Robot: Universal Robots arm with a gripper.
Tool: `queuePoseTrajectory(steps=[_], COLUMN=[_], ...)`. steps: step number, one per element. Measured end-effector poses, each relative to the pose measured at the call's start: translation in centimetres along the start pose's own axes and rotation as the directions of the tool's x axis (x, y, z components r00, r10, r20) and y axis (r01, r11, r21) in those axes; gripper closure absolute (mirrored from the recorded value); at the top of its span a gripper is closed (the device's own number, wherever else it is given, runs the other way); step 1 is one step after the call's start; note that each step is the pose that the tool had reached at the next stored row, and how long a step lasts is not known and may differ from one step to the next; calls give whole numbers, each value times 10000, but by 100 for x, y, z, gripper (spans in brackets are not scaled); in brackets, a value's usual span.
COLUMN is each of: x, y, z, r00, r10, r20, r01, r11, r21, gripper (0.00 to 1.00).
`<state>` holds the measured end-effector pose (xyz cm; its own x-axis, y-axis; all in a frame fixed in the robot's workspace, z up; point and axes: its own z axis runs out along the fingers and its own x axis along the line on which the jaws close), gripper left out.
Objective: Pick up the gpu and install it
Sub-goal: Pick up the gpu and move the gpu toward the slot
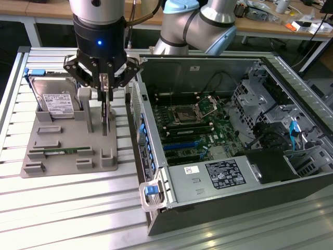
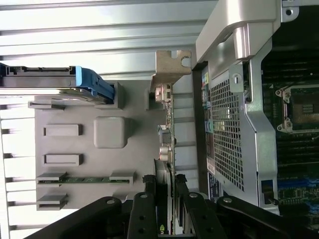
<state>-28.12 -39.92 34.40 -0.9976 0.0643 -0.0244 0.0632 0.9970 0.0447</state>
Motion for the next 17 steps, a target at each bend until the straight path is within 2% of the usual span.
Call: queuePoseTrajectory(steps=[17], x=[-3], y=[5], z=[-110], r00=[10000], r10=[0], r20=[0], r01=[0], r11=[10000], r21=[0], gripper=[73])
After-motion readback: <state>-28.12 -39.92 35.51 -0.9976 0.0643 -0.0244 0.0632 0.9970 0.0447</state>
